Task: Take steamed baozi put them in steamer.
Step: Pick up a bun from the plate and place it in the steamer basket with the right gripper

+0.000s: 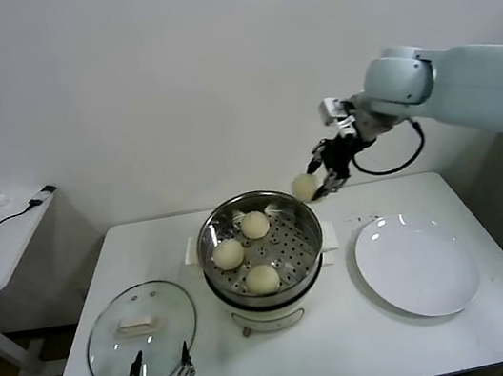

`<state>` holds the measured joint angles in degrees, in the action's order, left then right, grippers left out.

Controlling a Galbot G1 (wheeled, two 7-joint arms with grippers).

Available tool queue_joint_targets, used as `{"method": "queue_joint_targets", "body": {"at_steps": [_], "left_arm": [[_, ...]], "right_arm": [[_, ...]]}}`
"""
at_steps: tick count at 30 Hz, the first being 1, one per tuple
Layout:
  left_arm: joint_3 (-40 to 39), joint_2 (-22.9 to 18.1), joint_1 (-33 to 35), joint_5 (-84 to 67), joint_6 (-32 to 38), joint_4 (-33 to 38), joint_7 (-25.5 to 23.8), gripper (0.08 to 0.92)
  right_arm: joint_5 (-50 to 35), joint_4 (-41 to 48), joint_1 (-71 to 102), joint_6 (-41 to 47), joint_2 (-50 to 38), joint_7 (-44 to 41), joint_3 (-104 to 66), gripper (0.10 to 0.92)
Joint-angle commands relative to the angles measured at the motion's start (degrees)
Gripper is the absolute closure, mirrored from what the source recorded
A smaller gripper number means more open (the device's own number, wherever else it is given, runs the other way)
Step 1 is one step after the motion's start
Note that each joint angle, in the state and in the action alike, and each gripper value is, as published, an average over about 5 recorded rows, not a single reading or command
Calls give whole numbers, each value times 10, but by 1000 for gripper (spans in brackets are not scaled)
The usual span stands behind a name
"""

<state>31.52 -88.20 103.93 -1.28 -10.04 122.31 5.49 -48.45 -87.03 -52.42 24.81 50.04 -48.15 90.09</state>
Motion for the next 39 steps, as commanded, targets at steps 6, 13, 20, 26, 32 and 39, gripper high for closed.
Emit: {"method": "queue_joint_targets", "body": {"at_steps": [6,13,20,26,32,39], "left_arm": [[-1,-2,0,0,0,-2,0,177],[0,0,-1,-1,0,-5,-1,177],[-1,0,-5,-1,-1,-6,-1,177],[-1,2,-4,-1,0,-8,0,177],[0,3,-3,-2,3,-8,1,177],[2,4,-2,1,3,-3,0,177]], "right_arm": [[-28,-14,117,88,74,109,2,457],[22,19,154,86,81,112,-4,457],[43,32,181,82,78,115,-19,457],[50,47,191,72,82,105,-33,450],[65,51,189,61,83,91,-46,324],[61,31,149,15,48,29,-69,206]]}}
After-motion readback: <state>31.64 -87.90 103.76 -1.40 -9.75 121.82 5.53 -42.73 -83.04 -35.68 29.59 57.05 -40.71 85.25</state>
